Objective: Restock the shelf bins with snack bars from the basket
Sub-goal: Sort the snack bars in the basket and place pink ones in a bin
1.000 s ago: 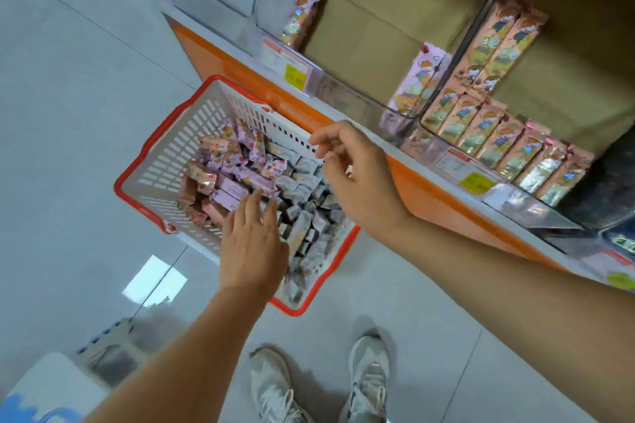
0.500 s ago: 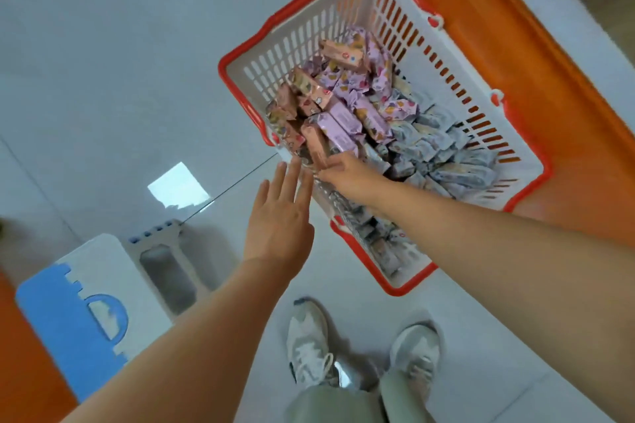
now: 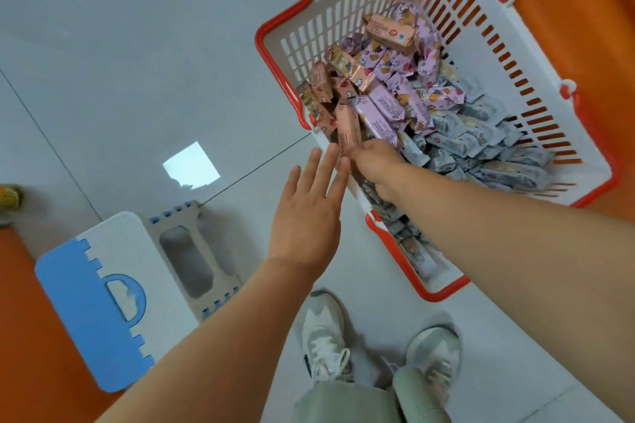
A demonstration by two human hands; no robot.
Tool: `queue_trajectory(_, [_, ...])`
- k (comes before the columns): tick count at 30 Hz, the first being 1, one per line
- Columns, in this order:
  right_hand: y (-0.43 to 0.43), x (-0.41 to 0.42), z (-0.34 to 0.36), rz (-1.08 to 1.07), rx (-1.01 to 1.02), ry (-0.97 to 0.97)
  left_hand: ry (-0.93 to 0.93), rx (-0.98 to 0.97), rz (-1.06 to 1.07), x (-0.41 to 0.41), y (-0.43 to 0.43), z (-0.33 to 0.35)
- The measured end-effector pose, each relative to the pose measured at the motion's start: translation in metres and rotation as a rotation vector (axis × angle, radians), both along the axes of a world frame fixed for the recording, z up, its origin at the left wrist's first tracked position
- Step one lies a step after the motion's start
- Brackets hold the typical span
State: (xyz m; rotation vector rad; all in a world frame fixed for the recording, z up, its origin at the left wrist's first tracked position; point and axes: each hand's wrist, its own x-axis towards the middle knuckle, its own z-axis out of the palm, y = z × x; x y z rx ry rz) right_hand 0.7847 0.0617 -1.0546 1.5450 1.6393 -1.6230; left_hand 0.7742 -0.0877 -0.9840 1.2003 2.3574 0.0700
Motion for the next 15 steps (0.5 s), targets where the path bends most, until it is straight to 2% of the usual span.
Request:
queue_trajectory(3, [0.002,0.003,0.022,-0.031,0.023,0.073,0.016,-0.047,-0.015,-0.001,0.003,0.004])
queue_trajectory(9, [0.024,0.036,0.09,-0.411,-0.192,0.271,0.02,-0.099,0.02,-0.002,0.027,0.038])
queue_trajectory(11, [0.038,0.052,0.117,-0.402,-0.233,0.363,0.039,-0.039,-0.006,0.0,0.044,0.055])
queue_trajectory(15, [0.076,0.085,0.177,-0.381,-0.164,0.542,0.103,0.084,-0.103,0.011,0.093,0.094])
